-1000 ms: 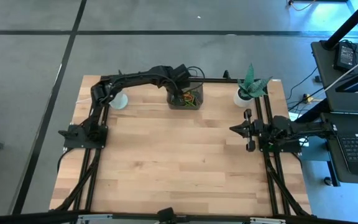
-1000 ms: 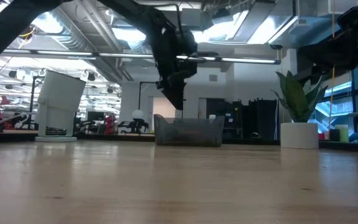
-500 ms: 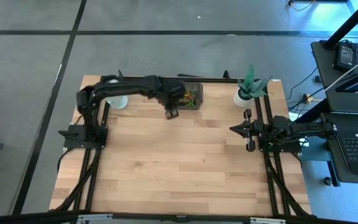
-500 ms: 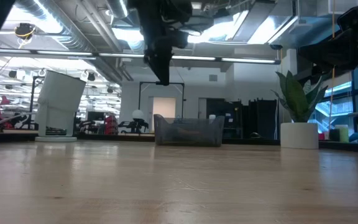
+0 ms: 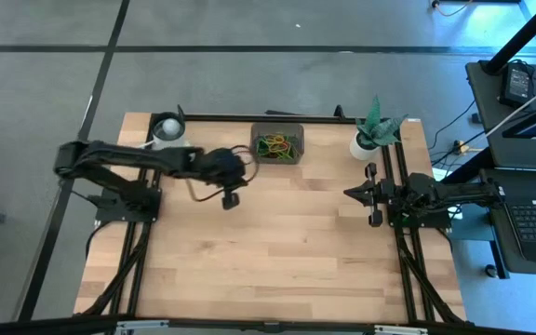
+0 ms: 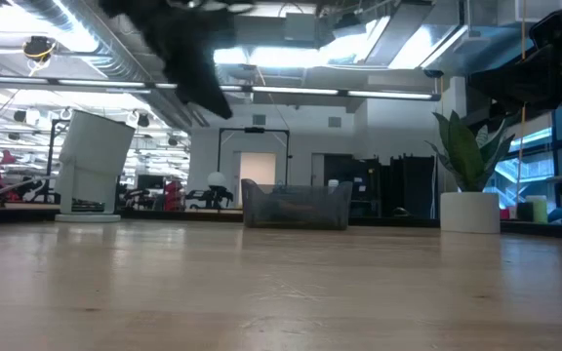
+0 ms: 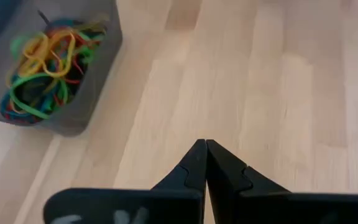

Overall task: Pick and place rubber bands into bin
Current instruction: Return to Home Position

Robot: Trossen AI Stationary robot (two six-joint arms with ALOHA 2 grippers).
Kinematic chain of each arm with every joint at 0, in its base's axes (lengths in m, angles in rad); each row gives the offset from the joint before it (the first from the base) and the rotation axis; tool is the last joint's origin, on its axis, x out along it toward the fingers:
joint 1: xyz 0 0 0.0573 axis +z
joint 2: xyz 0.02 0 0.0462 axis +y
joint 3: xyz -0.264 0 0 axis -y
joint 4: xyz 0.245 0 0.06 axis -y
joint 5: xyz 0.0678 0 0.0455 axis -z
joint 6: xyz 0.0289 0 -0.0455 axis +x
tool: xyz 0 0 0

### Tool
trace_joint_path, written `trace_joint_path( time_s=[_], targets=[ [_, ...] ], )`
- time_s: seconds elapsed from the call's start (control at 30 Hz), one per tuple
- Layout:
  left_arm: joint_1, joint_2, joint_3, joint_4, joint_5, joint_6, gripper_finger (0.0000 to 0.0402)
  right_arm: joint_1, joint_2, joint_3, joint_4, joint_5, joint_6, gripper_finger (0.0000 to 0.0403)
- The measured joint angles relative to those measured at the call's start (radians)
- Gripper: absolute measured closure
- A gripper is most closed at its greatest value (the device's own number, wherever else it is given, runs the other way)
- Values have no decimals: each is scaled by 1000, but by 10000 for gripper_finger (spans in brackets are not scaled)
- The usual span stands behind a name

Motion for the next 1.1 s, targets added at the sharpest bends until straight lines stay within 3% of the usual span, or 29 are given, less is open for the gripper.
trace_joint_path(
  time_s=[0.2, 0.43, 0.87, 1.1],
  targets=[
    [-36, -262, -292, 245, 19, 7, 399, 0, 0, 0, 0, 0, 0, 395],
    [-80, -592, -562, 347, 29, 0, 399, 0, 0, 0, 0, 0, 0, 395],
    [-112, -1140, -891, 513, 96, 106, 400, 0, 0, 0, 0, 0, 0, 395],
    [-111, -1368, -989, 541, 88, 173, 400, 0, 0, 0, 0, 0, 1, 395]
  ],
)
